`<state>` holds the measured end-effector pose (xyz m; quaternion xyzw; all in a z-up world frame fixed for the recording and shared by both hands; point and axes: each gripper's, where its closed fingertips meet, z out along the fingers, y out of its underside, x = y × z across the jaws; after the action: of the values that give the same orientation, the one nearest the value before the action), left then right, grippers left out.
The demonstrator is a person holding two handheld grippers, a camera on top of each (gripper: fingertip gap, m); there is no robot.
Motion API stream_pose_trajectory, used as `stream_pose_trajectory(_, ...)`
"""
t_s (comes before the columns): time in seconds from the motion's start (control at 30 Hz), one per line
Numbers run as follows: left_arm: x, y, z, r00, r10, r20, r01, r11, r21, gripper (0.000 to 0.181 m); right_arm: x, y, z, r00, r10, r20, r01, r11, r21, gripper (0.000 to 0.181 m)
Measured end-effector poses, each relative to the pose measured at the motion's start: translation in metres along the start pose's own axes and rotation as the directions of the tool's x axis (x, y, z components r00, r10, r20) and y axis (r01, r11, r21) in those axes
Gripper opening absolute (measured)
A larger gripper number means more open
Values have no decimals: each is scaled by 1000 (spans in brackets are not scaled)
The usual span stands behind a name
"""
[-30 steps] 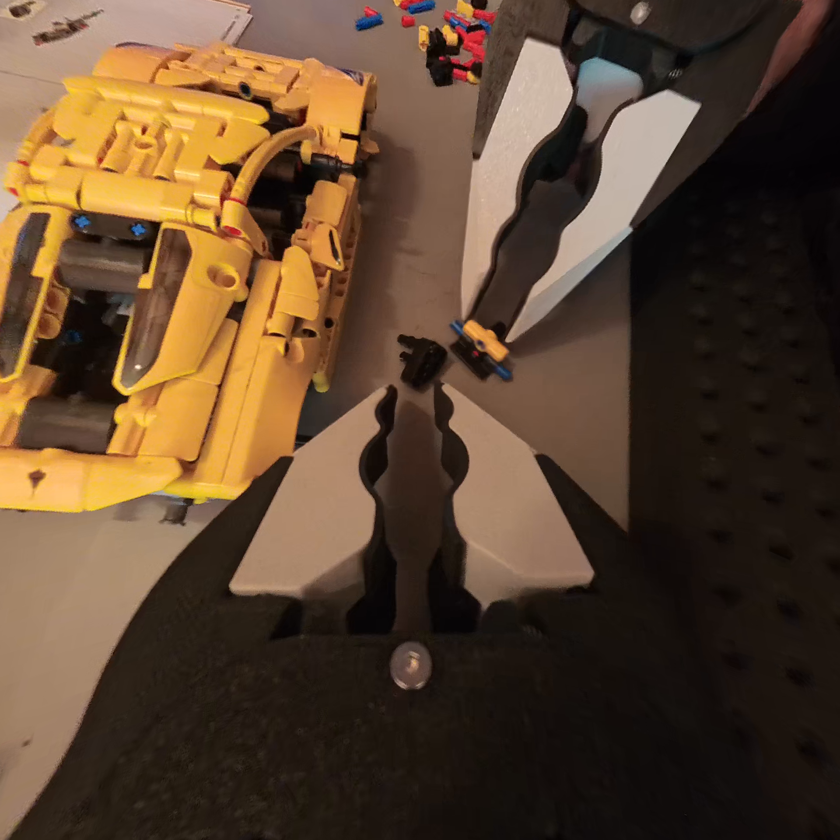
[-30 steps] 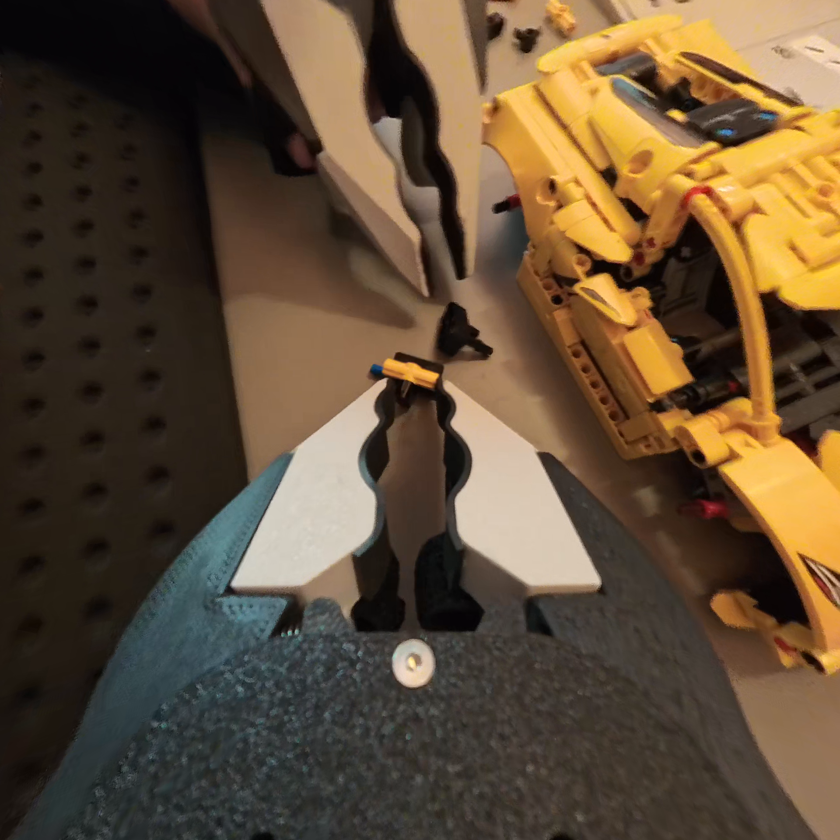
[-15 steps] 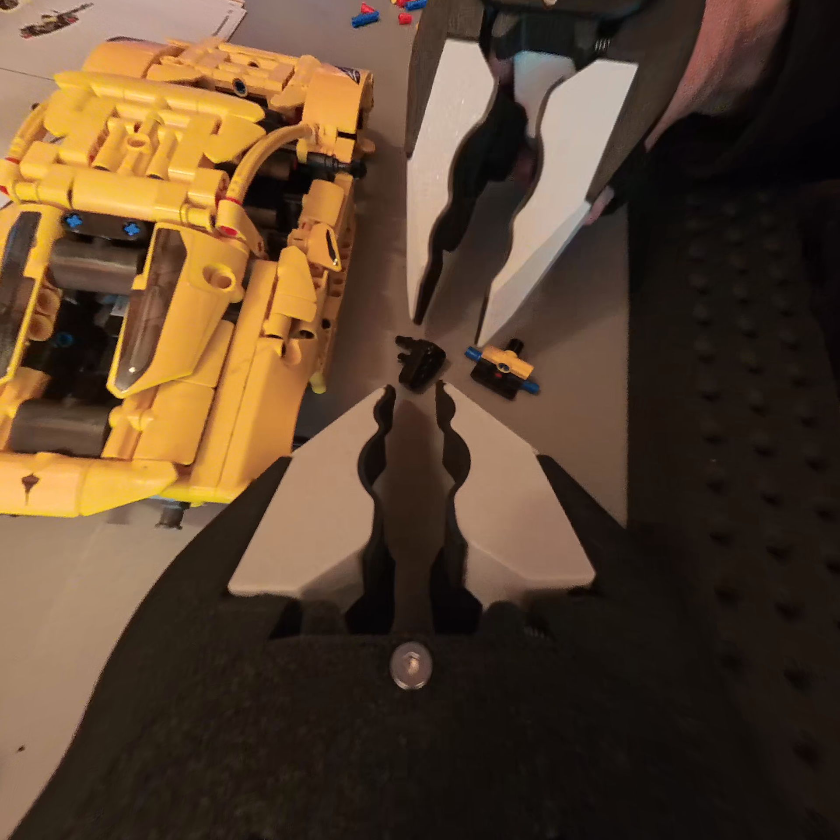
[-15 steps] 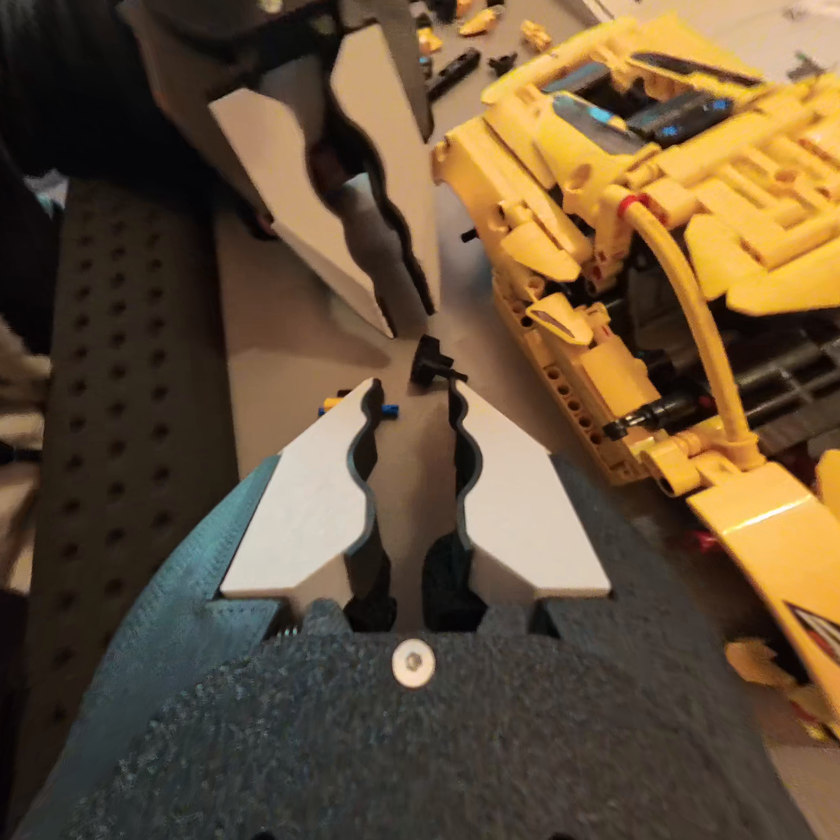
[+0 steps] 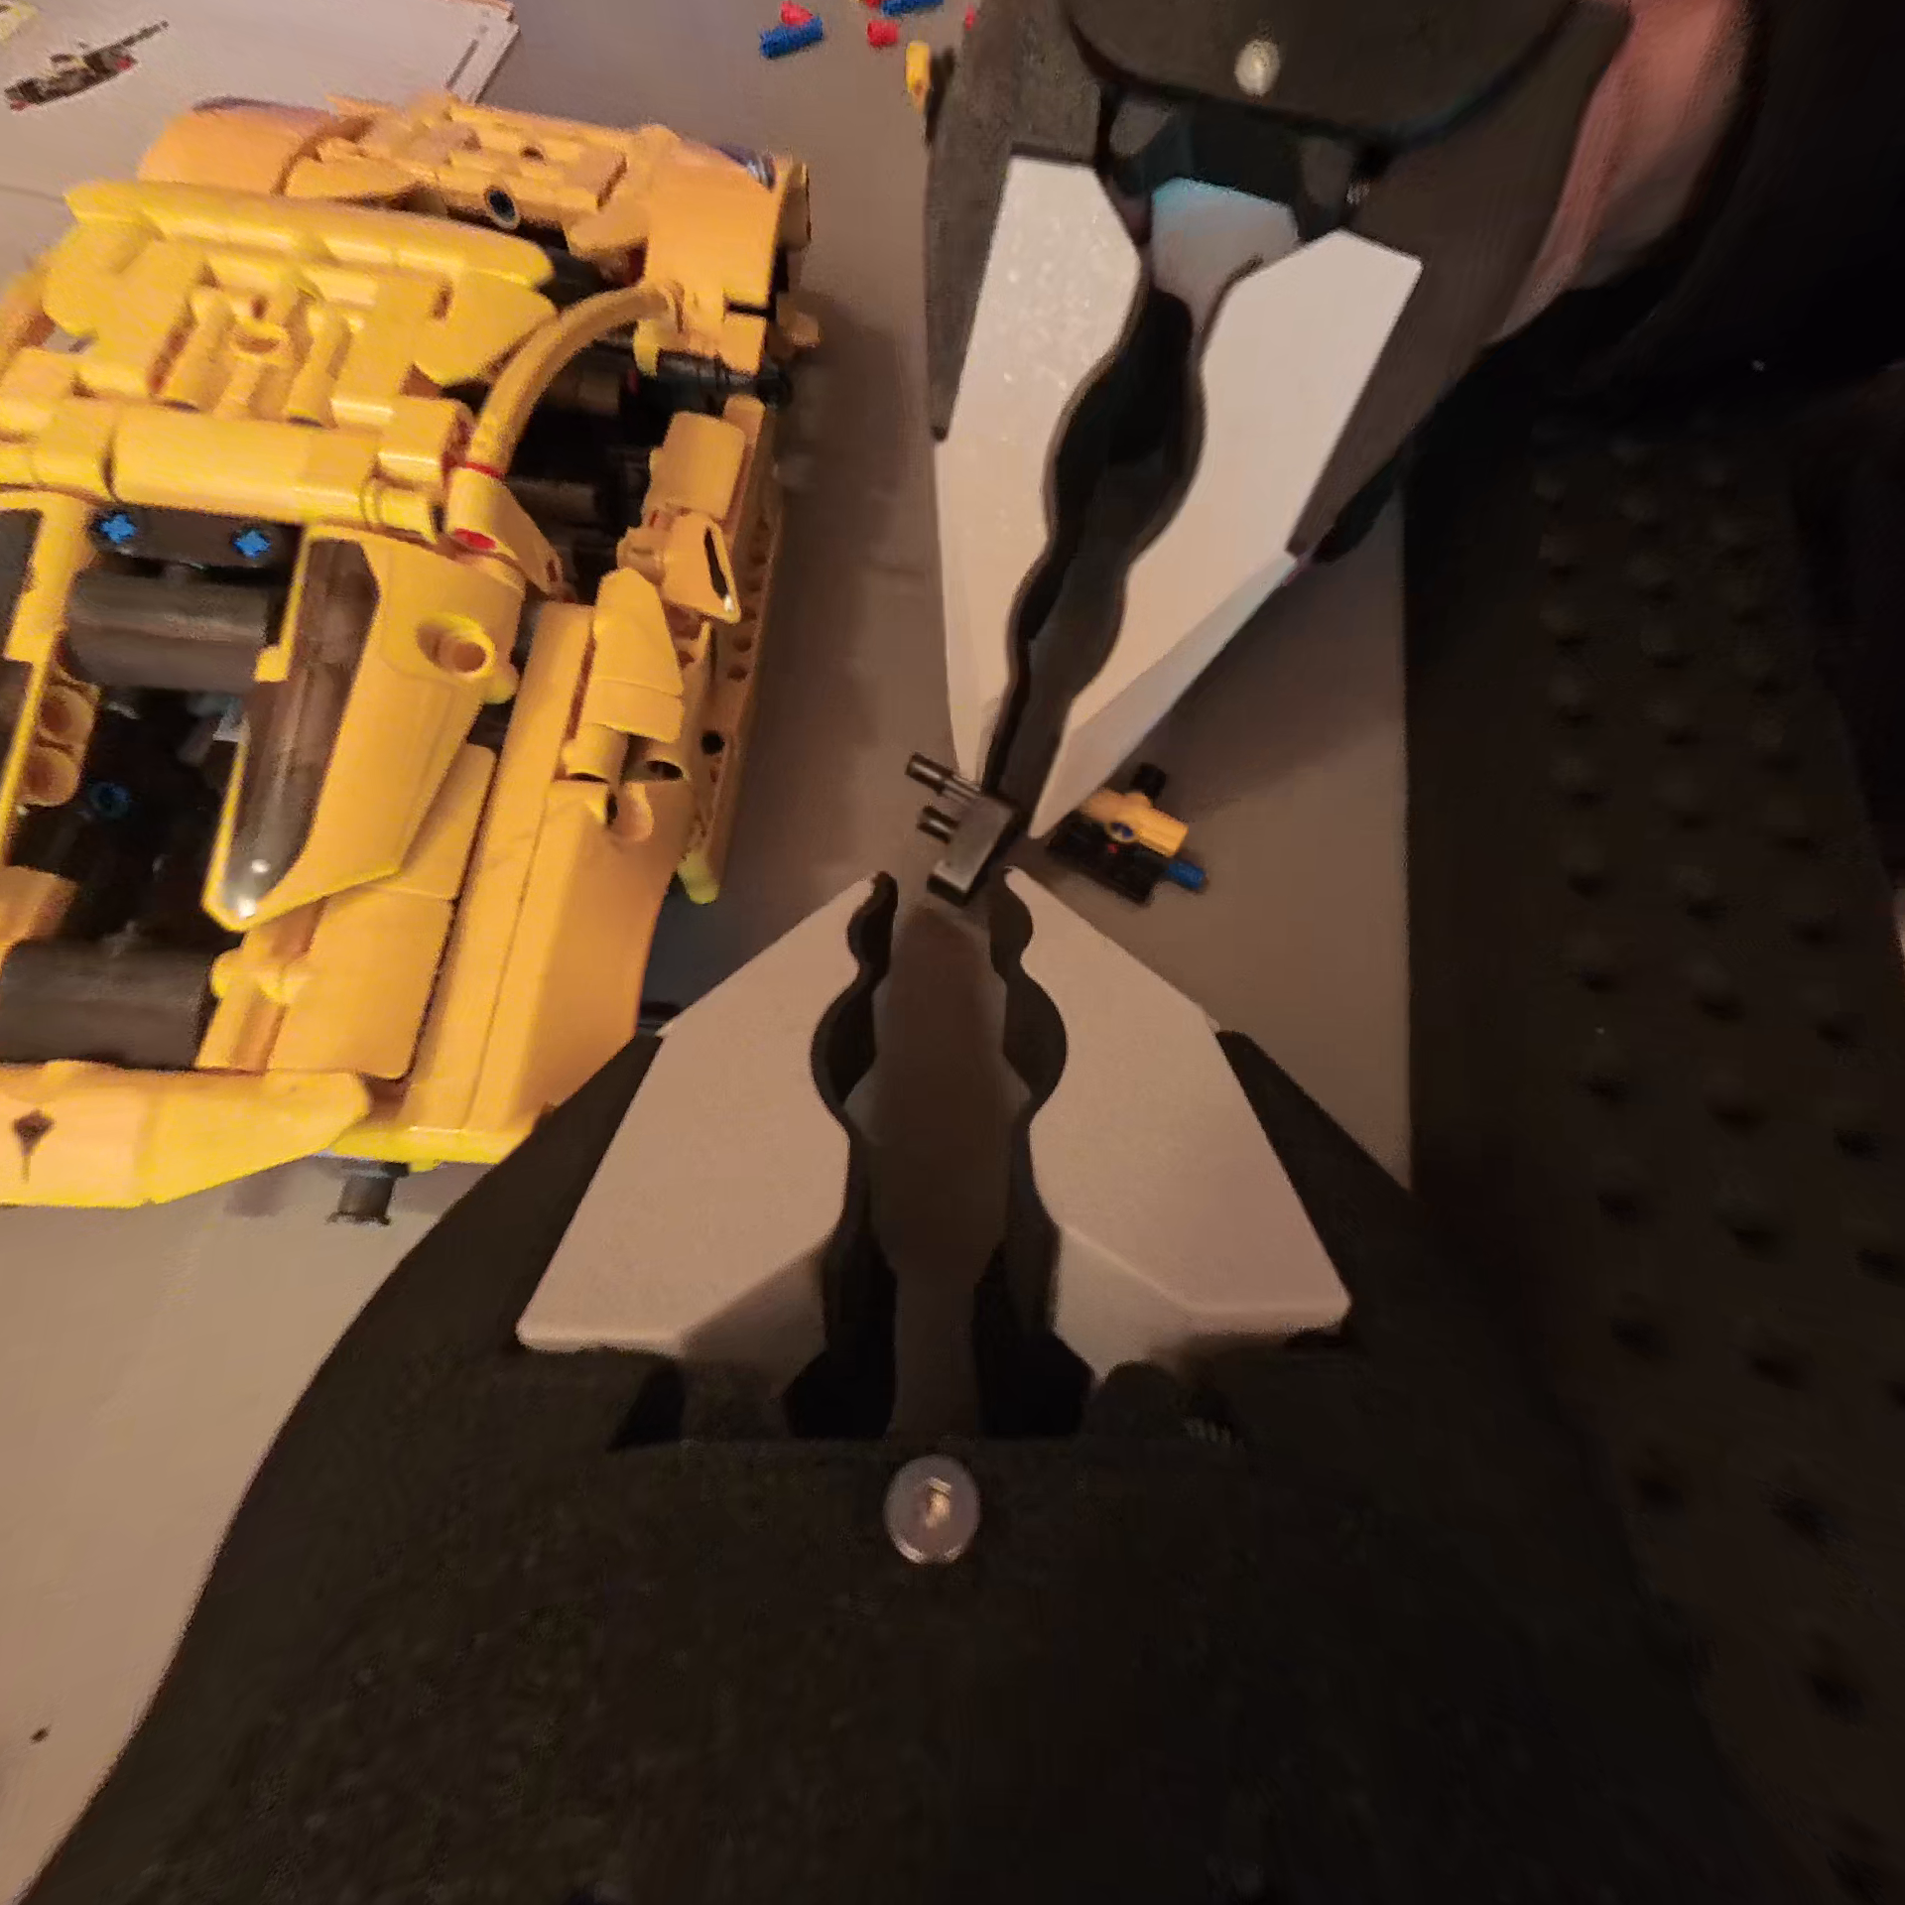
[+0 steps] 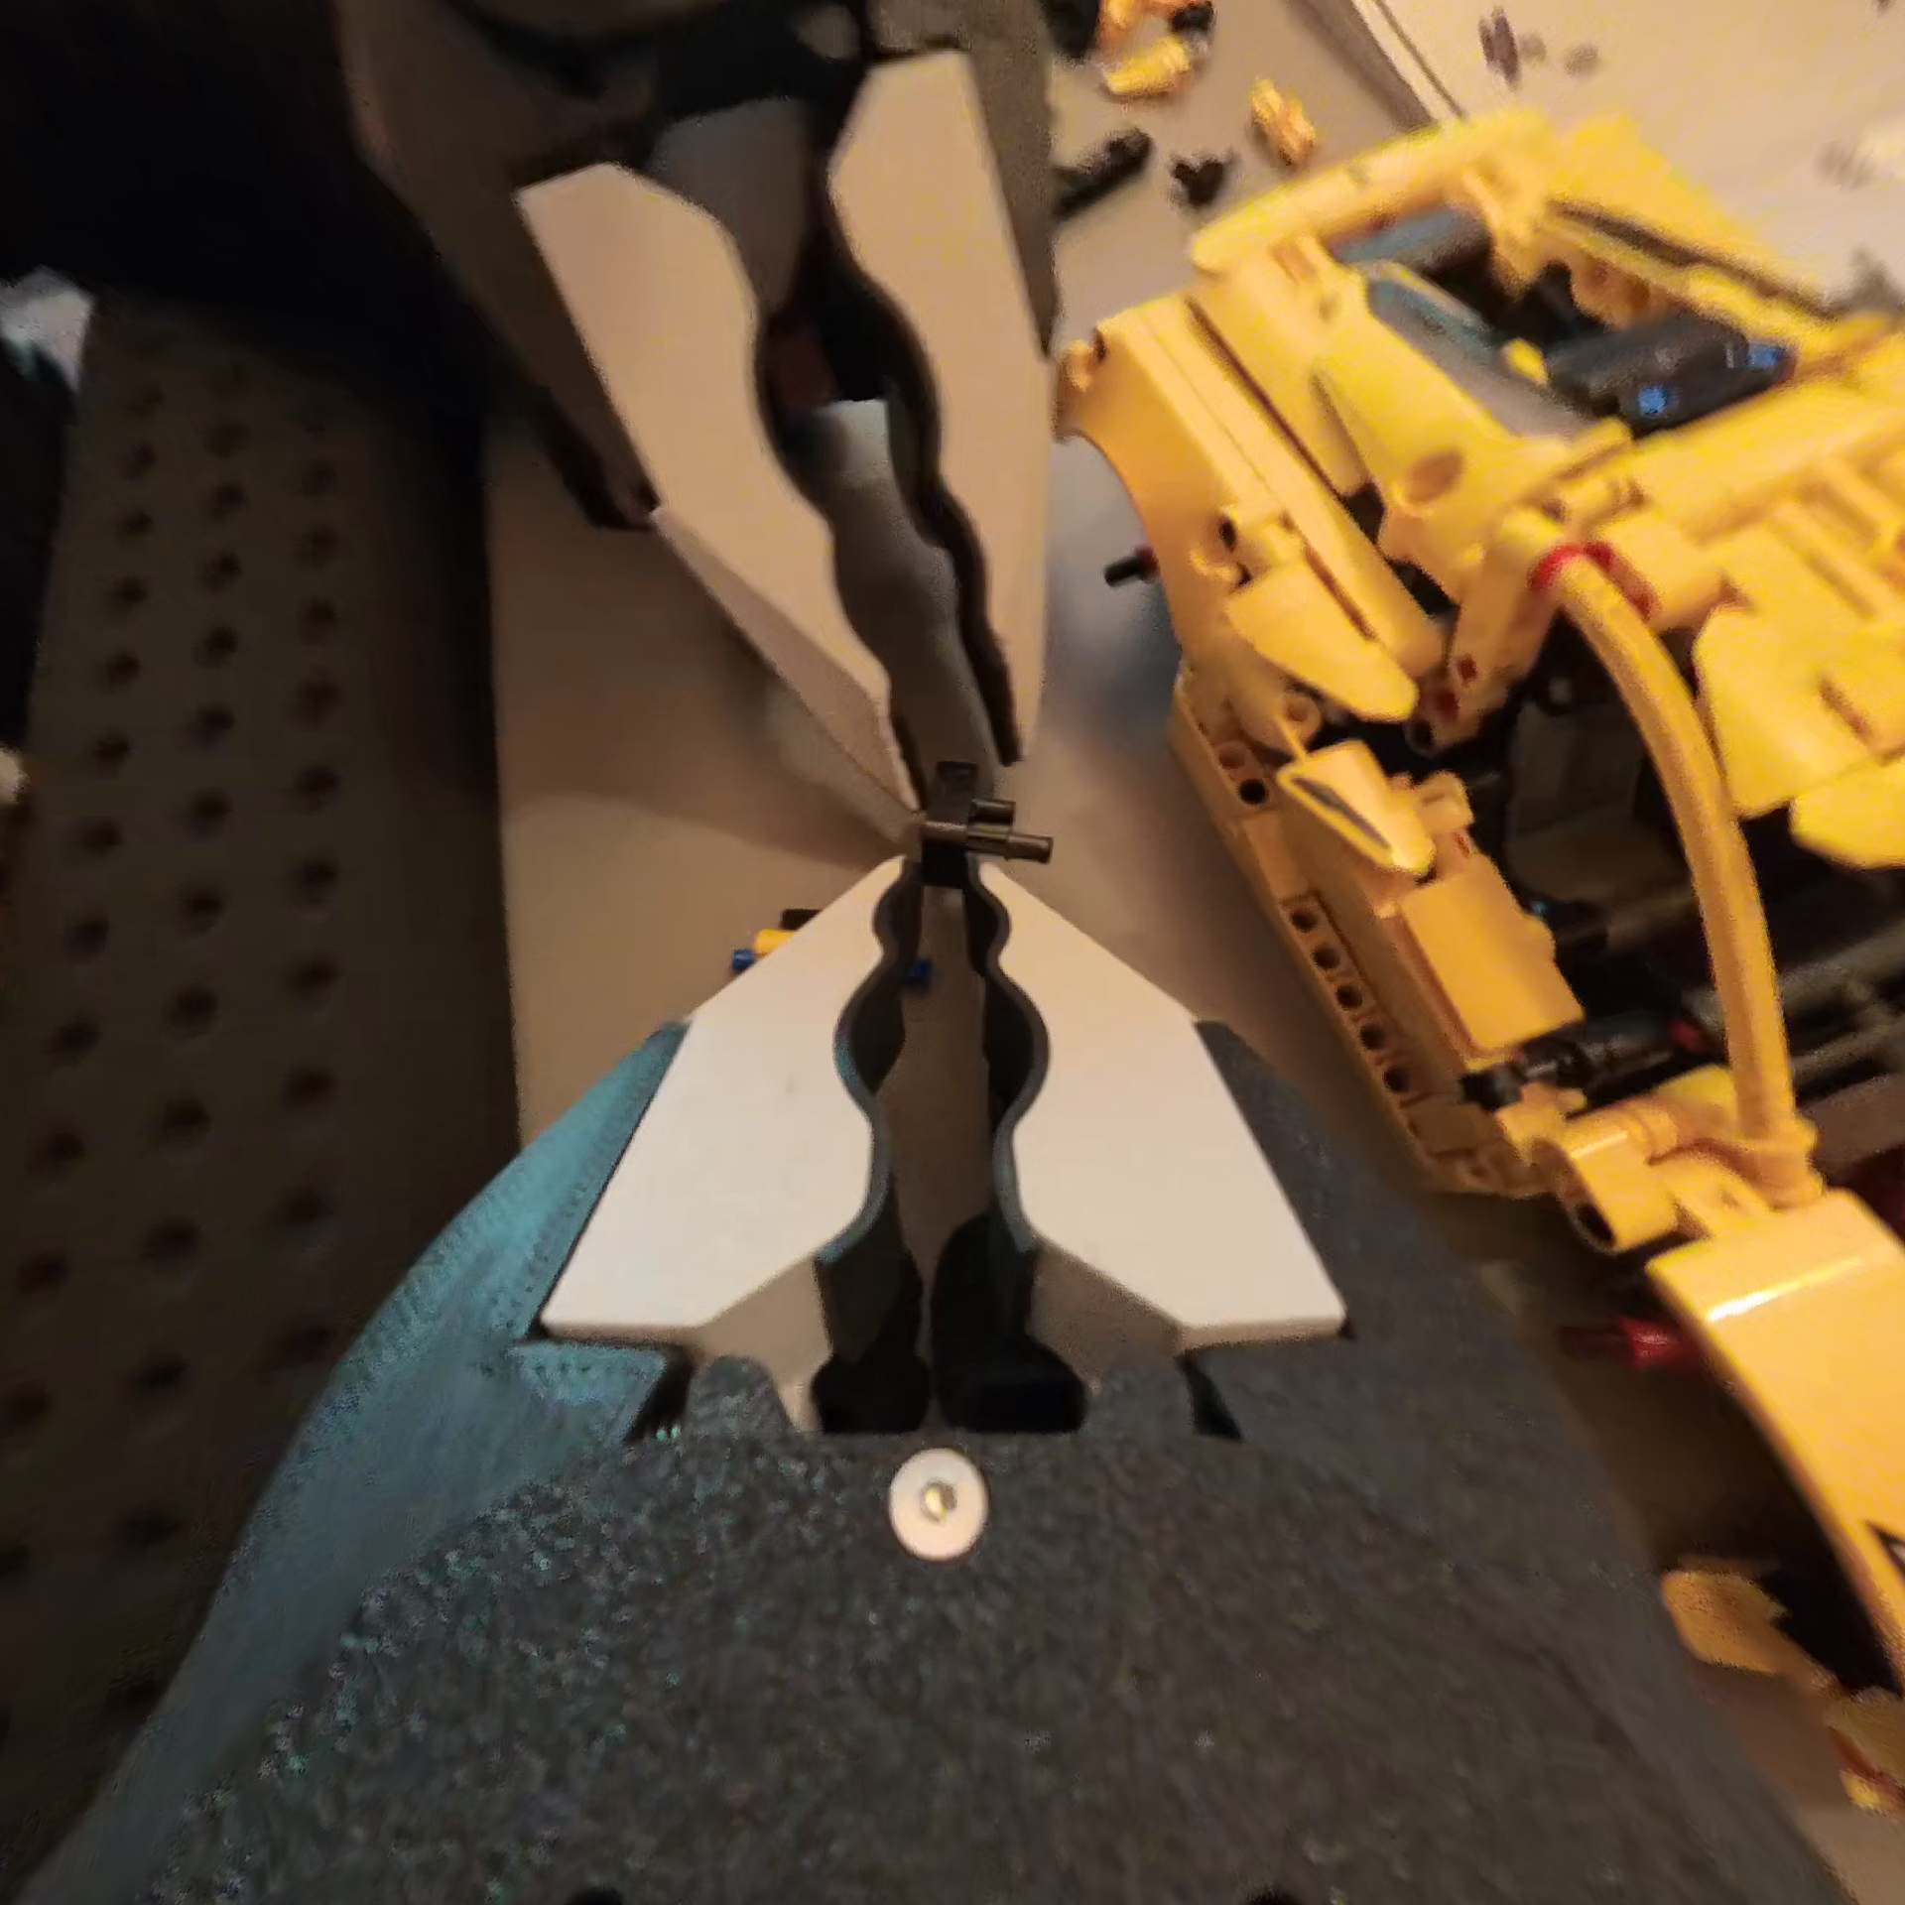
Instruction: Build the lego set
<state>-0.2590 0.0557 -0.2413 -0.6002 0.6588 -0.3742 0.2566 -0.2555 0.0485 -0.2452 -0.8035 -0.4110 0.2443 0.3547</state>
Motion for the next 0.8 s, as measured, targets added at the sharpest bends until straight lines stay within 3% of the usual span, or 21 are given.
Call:
stream_pose_trajectory(0.17, 13, -16, -7, 996, 5, -93, 5, 995, 104, 13, -5, -7, -11, 979, -202, -26, 204, 976, 75, 6)
stream_pose_trajectory(0.4, 21, -20, -6, 980, 194, -34, -188, 973, 136, 7, -7, -4, -17, 991, -123, 43, 119, 989, 89, 7)
stream_pose_trajectory(0.5, 23, -21, -5, 977, 209, -47, -202, 971, 126, 7, -7, 1, -17, 995, -85, 56, 81, 994, 74, 20)
stream_pose_trajectory(0.73, 22, -13, 2, 962, 249, -108, -242, 968, 71, 7, -8, 2, -32, 994, -99, 39, 94, 990, 109, 33)
stream_pose_trajectory(0.8, 21, -12, 4, 955, 273, -115, -268, 962, 61, 7, -14, 3, -29, 994, -92, 62, 85, 991, 108, 45)
